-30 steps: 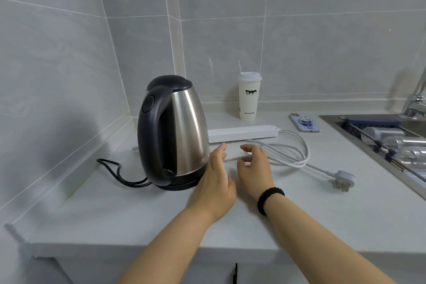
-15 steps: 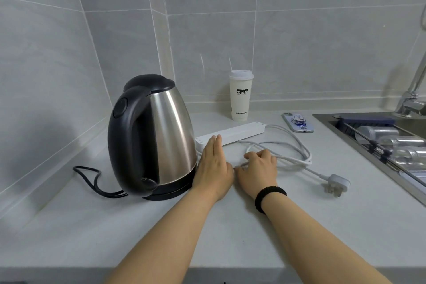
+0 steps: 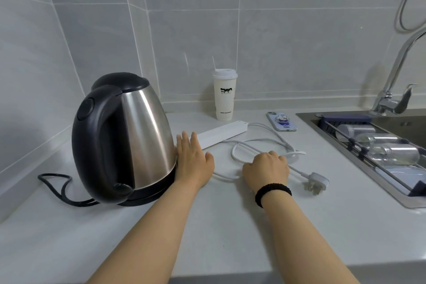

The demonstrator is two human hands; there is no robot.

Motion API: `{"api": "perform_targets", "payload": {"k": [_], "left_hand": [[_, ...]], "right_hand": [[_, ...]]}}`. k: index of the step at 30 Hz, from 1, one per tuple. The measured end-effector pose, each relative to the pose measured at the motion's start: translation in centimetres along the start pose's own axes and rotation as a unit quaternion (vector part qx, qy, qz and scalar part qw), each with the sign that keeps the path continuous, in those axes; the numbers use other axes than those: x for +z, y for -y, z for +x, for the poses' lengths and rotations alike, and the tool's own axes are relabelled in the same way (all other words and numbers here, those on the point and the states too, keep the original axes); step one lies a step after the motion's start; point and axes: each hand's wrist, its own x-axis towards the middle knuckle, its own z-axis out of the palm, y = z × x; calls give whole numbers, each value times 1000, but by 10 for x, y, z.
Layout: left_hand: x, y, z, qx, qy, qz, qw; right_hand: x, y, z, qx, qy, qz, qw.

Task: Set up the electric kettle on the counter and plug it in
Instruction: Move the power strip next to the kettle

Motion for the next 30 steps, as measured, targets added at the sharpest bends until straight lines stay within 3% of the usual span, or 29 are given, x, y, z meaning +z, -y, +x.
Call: {"api": "perform_targets", "payload": {"k": [4,9,16,23,30], "left_hand": [[-2,5,3,-59,-2,-65,996],[-2,9,2,-27,-42,-69,996],[-8,10,-13,47,-86,-158,982],[-18,4,-37,134,-164,-188,959],[-24,1,-58,156,-210,-198,945]], "right_hand": [[0,-3,1,-12,-13,20,1000],[2,4,1,-43,-64,91,993],[12,12,0,-159,-132,152,967],[17,14,-2,-195,-84,184,960],[17,14,-2,-98,-25,322,941]]}}
